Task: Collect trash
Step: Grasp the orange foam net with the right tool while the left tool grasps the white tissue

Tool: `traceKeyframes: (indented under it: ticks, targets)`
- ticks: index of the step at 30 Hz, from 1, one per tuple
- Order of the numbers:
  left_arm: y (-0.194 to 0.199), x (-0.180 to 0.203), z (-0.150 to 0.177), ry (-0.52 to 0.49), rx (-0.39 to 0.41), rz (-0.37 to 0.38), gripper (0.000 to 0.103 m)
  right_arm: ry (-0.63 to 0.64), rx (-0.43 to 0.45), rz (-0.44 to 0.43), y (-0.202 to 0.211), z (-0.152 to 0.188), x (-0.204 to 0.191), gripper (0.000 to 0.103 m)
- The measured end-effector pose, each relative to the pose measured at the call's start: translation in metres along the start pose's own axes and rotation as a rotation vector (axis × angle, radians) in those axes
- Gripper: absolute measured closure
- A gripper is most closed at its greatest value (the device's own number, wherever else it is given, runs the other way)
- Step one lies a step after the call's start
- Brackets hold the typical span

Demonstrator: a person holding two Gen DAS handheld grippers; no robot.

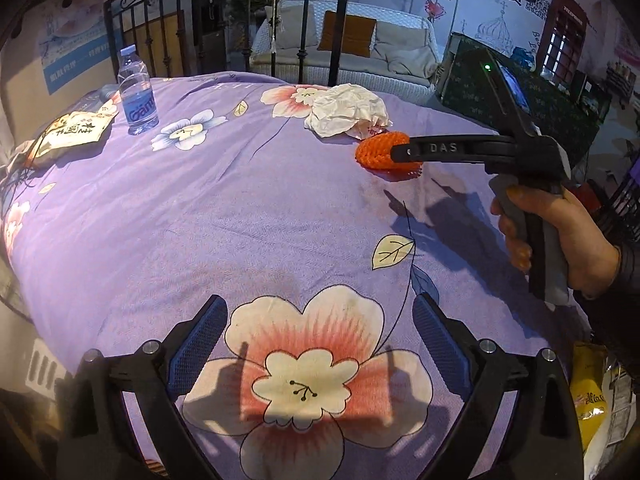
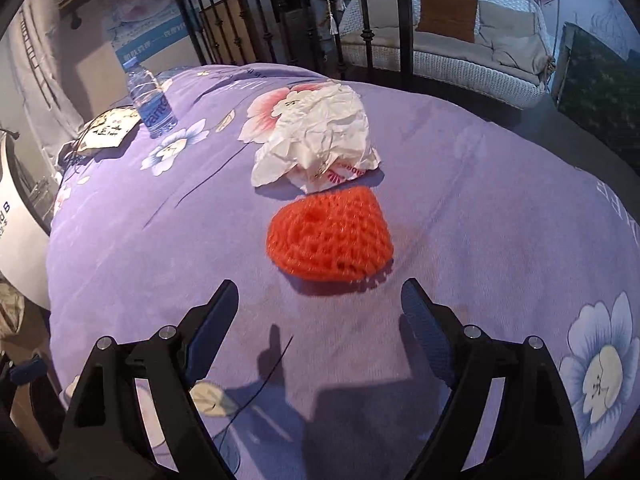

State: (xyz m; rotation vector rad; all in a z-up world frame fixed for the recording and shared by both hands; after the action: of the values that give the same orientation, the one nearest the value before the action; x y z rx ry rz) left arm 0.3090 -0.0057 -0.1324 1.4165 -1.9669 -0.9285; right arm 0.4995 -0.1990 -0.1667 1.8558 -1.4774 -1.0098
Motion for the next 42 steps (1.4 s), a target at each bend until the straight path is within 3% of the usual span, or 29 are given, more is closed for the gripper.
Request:
traceKeyframes:
  ticks: [4,6,9,11,13,17,26,34,39,42]
  targets:
    - [-0.015,0.005,-0.007,-0.025,-0.014,0.002,0.011,-0.062,-0.028,-0.013,-0.03,-0.013,0.008,0.02]
    - [-0.019,0.009,-0.01,-0.041,-0.019,0.001,0.011,-0.082,-0.043,0.002,-0.044,-0.016,0.013,0.027]
    - [-0.023,0.013,-0.015,-0.066,-0.01,0.002,0.011,-0.096,-0.046,-0.013,-0.053,-0.016,0.018,0.046]
    - [-0.025,0.016,-0.019,-0.085,-0.003,-0.002,0.011,-0.085,-0.04,-0.021,-0.049,-0.017,0.02,0.064]
    - [-0.029,0.017,-0.025,-0.108,0.015,-0.022,0.011,-0.088,-0.034,-0.034,-0.041,-0.017,0.024,0.073]
    - [-0.044,0.016,-0.05,-0.135,0.039,-0.058,0.011,-0.094,-0.002,-0.043,-0.014,-0.012,0.04,0.075]
    - [-0.111,0.044,-0.119,-0.133,0.042,0.011,0.011,-0.086,0.018,-0.014,0.041,0.019,0.09,0.075]
    - [-0.167,0.074,-0.168,-0.207,0.047,-0.055,0.011,-0.083,0.016,-0.016,0.06,0.041,0.116,0.075]
    - [-0.201,0.074,-0.193,-0.247,0.031,-0.177,0.012,-0.078,0.019,-0.031,0.064,0.047,0.12,0.075]
    - [-0.22,0.068,-0.192,-0.222,-0.032,-0.185,0.033,-0.073,0.027,-0.032,0.067,0.05,0.121,0.075]
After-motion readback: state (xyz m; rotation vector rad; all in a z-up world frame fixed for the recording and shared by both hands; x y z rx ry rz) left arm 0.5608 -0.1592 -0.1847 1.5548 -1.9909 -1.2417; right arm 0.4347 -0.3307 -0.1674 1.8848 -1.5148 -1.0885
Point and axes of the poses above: each gripper's, at about its wrist camera, not at the fingertips, and y roughly against the way its jaws point, x to its right, z to its underside, the point moved 7 cm from there along -y, roughly the way its jaws point, and after that the axes turned 3 degrees about -y, right-handed, at the moved point
